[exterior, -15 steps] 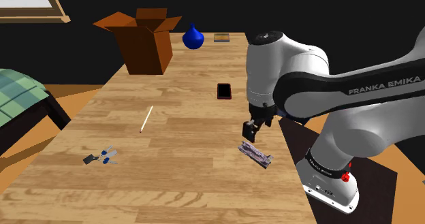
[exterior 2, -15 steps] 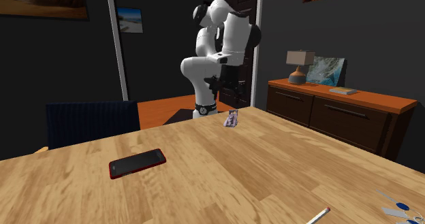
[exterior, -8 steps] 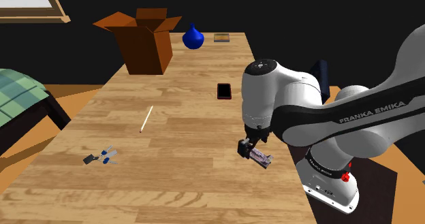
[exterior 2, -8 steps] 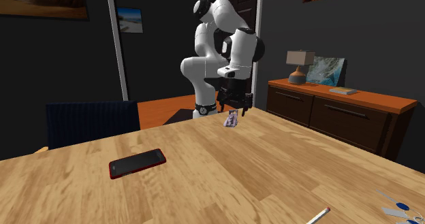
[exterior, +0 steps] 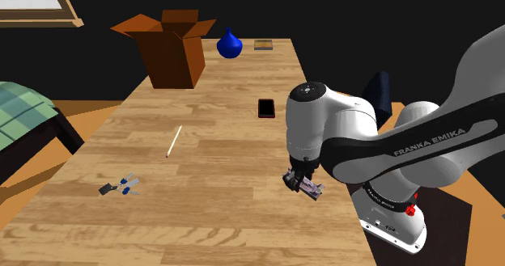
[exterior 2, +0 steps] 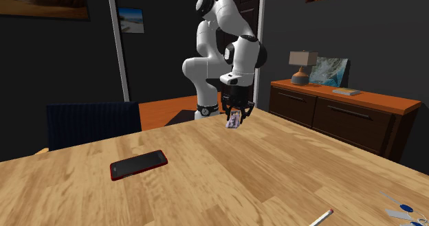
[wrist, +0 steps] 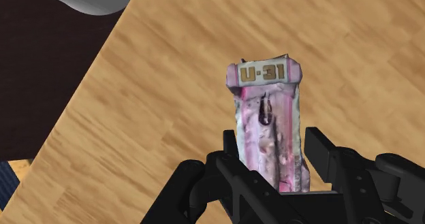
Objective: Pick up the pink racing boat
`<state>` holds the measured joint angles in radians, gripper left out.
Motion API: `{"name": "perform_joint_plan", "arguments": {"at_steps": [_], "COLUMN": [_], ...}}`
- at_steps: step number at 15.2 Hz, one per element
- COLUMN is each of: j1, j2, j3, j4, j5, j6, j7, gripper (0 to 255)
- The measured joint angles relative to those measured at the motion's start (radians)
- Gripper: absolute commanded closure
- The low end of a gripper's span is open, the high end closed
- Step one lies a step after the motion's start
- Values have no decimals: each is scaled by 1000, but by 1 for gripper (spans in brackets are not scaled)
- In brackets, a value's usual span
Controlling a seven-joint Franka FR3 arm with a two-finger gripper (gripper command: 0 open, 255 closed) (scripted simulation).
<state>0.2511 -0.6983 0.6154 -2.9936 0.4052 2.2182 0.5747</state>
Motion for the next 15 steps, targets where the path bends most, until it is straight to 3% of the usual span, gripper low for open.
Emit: {"name": "perform_joint_plan", "arguments": {"at_steps": [7, 15], "j1": [0, 7], "j2": [0, -106], "j3": [0, -53], "j4": [0, 45], "j5": [1, -33], "j6": [1, -148], "j7": [0, -8], "gripper": [255, 255]}}
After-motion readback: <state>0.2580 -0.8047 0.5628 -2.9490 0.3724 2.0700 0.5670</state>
